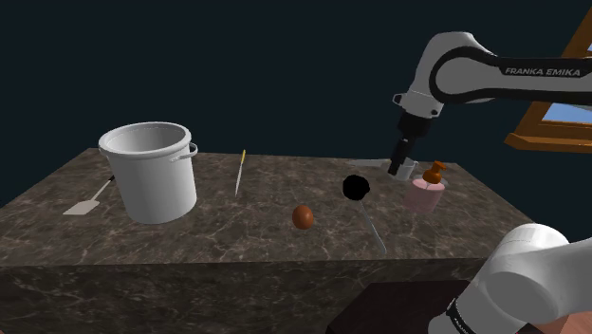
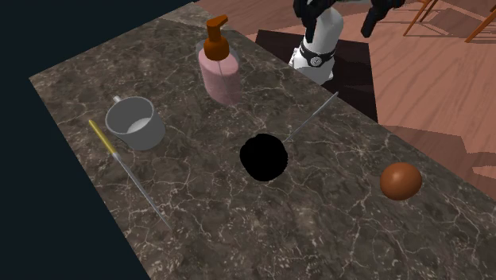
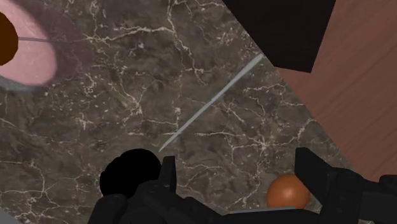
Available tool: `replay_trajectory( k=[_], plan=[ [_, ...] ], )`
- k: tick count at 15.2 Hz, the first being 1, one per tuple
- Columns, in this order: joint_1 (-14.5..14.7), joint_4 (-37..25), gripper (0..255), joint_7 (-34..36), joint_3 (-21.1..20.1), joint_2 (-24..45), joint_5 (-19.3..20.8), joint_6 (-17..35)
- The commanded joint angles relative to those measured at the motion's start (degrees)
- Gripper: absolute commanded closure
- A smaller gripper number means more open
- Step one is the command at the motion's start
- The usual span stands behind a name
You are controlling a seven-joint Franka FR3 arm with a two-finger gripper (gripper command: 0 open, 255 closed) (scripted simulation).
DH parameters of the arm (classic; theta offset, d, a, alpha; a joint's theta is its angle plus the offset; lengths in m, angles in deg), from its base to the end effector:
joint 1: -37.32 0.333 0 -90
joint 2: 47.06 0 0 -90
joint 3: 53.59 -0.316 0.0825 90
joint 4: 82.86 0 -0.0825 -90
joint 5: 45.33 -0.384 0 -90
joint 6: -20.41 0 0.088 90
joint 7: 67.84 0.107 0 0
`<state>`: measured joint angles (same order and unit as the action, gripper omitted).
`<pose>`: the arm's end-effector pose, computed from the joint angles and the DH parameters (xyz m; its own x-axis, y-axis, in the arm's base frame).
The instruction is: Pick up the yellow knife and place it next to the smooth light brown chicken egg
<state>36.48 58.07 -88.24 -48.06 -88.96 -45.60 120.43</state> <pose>0.3305 -0.0415 0.5379 0.9639 0.2637 0.0380 0.2656 -0.9622 -0.0595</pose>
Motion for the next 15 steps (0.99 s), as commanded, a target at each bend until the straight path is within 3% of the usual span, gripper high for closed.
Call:
replay_trajectory(
  k=[1, 9, 15],
  plan=[
    [-0.32, 0.16, 0, -4.37, 2.46, 1.49, 1.76, 1.49],
    [-0.92, -2.94, 0, -21.63, 12.73, 12.16, 6.91, 8.88],
    [-0.07, -9.03, 0, -35.03, 19.90, 23.55, 6.91, 14.17]
  ],
)
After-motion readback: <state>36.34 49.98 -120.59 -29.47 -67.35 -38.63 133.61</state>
